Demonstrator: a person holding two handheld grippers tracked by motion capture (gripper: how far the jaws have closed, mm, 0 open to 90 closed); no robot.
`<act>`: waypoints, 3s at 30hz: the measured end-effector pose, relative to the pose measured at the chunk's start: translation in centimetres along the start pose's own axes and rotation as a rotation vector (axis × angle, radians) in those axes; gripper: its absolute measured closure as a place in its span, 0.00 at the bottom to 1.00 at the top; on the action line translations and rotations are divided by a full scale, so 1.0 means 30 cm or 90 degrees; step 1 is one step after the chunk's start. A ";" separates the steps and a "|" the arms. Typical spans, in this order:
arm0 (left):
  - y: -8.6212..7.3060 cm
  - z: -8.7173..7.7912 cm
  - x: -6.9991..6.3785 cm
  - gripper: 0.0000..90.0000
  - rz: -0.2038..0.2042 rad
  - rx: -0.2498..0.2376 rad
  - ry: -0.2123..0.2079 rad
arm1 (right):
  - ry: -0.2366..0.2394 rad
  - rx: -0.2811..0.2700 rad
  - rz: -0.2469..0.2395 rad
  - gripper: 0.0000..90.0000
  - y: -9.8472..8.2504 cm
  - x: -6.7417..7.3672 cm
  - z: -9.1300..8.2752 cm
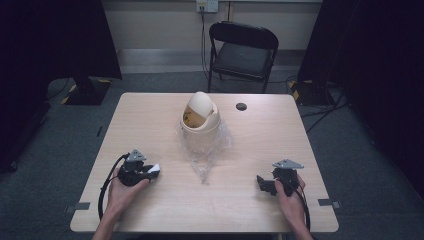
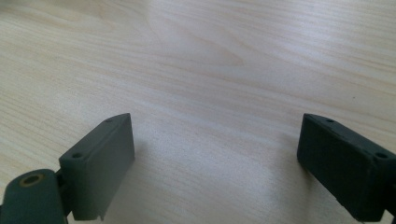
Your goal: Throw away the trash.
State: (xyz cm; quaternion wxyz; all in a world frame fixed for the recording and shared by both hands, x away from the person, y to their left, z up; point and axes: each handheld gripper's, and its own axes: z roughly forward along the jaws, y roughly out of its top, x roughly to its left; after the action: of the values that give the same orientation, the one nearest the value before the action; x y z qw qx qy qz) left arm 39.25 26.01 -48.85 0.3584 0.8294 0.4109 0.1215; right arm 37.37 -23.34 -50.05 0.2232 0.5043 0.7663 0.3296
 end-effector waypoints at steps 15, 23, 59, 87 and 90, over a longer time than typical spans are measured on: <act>0.011 -0.052 0.013 0.70 -0.047 -0.075 -0.021 | -0.001 0.000 0.000 0.11 0.000 0.001 0.000; 0.014 -0.082 0.009 0.70 -0.048 -0.097 -0.032 | -0.001 0.000 0.000 0.11 0.000 0.000 0.000; 0.213 -0.158 -0.048 0.70 -0.010 -0.178 -0.059 | -0.001 0.000 0.000 0.11 0.000 0.001 0.000; 0.393 -0.144 -0.034 0.70 0.011 -0.197 -0.066 | -0.001 0.000 0.000 0.11 0.000 0.001 0.000; 0.418 -0.146 -0.037 0.70 0.019 -0.199 -0.068 | -0.002 0.000 0.000 0.11 0.000 0.001 0.000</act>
State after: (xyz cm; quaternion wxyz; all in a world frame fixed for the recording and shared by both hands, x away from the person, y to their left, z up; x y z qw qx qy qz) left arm 43.83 22.23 -36.90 0.5027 0.7746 0.3551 0.1453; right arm 37.35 -23.32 -50.05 0.2242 0.5048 0.7658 0.3293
